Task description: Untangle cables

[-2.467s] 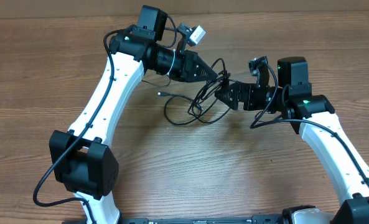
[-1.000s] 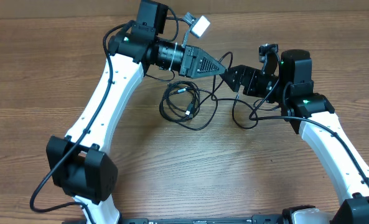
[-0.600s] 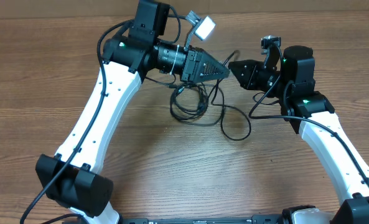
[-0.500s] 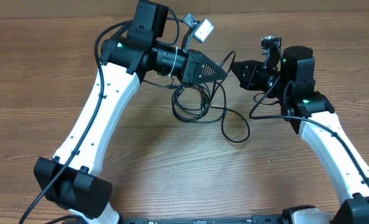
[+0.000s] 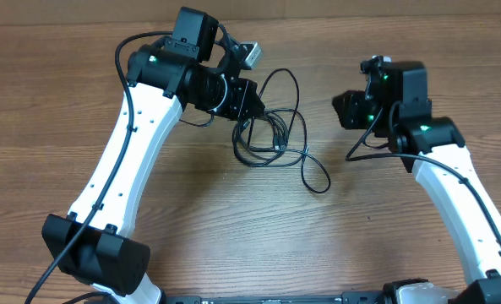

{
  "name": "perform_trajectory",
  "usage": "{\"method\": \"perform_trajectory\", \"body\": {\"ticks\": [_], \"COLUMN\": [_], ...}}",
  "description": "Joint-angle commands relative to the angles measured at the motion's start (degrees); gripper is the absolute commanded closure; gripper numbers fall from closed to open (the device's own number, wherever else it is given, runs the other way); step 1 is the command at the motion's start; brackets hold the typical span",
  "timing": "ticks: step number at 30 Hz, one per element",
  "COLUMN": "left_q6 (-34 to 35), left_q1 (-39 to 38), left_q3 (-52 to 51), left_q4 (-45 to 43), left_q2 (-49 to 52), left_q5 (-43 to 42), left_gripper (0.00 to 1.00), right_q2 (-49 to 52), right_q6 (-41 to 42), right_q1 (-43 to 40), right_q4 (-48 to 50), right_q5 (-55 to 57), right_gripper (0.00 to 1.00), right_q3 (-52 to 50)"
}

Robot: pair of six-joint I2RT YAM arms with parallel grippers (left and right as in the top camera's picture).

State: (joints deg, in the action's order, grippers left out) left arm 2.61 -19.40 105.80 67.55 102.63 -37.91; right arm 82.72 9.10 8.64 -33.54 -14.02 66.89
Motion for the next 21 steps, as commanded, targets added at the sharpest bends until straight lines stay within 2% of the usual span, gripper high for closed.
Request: {"method": "perform_trajectory", "body": {"ticks": [1,6,11,17,21], "left_q6": [-8.6,-11.0,-11.5,-11.3,-11.2], "left_q1": [-0.2,-0.1,-0.1,-0.2,-0.1], "left_q3": [1.4,2.4,3.3,3.3,3.3], "left_q4": [-0.2,-0.3,-0.8,-3.2,-3.5], "left_q2": [-2.3,-3.6,-6.0,-9.0,-10.2], "left_q5": [-12.6,-20.7,-26.2,-30.4,-31.2], "left_gripper": [0.96,0.96,0.96,0.96,0.96], "right_q2": [-0.9,-0.9,-0.9,-0.2,0.8], "right_q6": [-5.2,-9.7,-11.1,-10.9,-10.4], "right_q1": [0.0,0.0,0.0,0.0,0.2], "right_q4": [-1.5,-2.1,0.9,7.8,11.4], "right_q5": [-11.0,-15.9,-16.2,-23.2,-27.8], "right_gripper": [0.38,0.22,0.12,0.10,0.14], "right_q3": [1.5,1.5,1.5,1.5,1.5]}}
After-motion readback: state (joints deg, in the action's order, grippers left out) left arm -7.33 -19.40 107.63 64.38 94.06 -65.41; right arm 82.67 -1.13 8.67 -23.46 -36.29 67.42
